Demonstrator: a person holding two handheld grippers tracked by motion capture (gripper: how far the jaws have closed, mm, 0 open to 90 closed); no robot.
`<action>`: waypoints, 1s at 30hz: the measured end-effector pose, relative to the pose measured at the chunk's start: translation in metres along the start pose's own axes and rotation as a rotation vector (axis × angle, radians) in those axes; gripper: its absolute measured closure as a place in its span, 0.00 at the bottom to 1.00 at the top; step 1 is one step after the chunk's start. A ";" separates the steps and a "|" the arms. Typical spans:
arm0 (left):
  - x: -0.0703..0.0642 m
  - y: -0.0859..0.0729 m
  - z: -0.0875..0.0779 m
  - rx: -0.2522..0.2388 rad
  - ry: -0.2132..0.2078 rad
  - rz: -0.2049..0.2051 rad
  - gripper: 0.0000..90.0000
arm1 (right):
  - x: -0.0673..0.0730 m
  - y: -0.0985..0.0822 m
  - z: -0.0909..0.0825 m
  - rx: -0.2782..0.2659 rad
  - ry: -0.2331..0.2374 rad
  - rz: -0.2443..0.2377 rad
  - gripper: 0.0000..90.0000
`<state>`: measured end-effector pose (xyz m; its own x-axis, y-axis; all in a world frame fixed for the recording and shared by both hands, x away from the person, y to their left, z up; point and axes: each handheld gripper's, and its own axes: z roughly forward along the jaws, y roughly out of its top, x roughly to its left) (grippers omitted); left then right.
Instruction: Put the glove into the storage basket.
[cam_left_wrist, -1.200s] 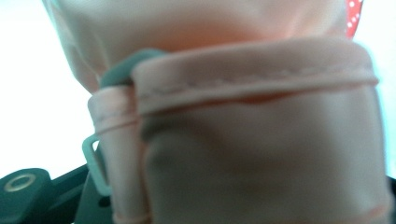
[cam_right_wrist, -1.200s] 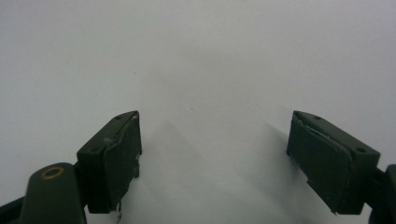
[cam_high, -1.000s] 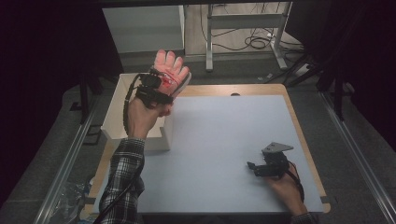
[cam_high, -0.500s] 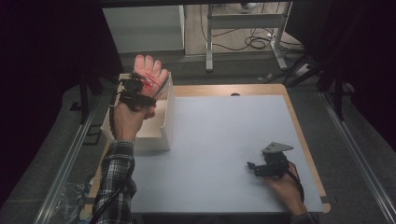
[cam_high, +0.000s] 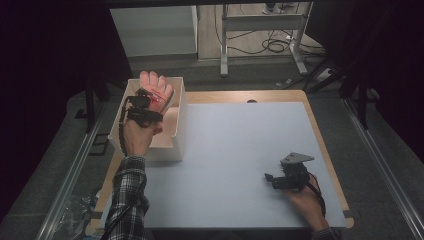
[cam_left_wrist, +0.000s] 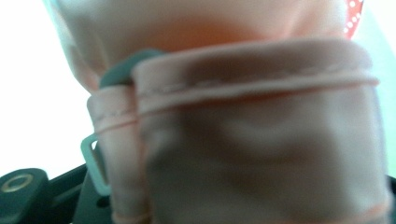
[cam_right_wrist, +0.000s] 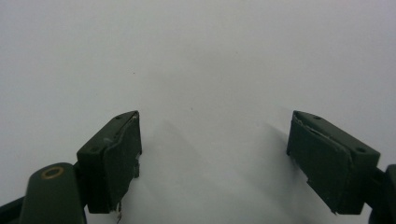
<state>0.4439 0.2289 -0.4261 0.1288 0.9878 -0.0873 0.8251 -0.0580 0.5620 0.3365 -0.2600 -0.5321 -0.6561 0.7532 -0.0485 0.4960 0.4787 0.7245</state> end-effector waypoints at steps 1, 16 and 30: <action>-0.001 -0.001 0.005 0.003 0.006 0.003 0.53 | 0.000 0.000 0.000 0.000 0.000 0.000 0.20; -0.011 -0.003 0.040 0.079 0.027 0.016 0.50 | 0.000 0.000 0.000 0.000 0.000 0.000 0.20; -0.019 0.004 0.062 0.175 0.024 0.008 0.42 | 0.000 0.000 0.000 -0.001 0.000 0.000 0.20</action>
<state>0.4785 0.2014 -0.4734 0.1238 0.9903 -0.0625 0.9075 -0.0876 0.4109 0.3365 -0.2601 -0.5322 -0.6560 0.7533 -0.0482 0.4957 0.4781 0.7250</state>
